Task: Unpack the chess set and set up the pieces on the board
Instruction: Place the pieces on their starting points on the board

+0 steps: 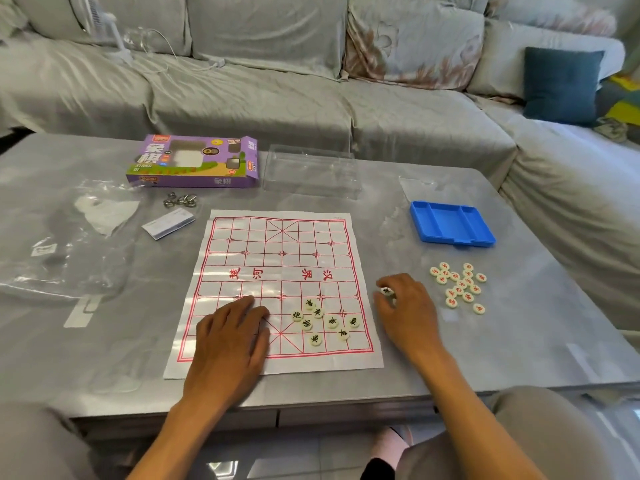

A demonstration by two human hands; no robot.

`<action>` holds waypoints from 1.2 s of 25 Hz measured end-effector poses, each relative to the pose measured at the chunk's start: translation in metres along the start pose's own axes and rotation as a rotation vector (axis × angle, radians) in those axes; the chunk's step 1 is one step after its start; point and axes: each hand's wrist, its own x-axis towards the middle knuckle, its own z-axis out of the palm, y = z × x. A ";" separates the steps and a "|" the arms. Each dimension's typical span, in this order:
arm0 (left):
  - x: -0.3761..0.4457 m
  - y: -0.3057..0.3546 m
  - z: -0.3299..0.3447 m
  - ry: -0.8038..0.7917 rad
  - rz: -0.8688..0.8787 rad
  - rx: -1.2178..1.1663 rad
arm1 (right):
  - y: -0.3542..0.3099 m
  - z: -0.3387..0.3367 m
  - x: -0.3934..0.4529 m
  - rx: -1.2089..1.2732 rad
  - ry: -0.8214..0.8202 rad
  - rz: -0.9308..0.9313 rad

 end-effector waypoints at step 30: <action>0.000 0.000 -0.001 0.002 0.003 -0.016 | 0.030 -0.002 0.012 -0.209 -0.073 -0.033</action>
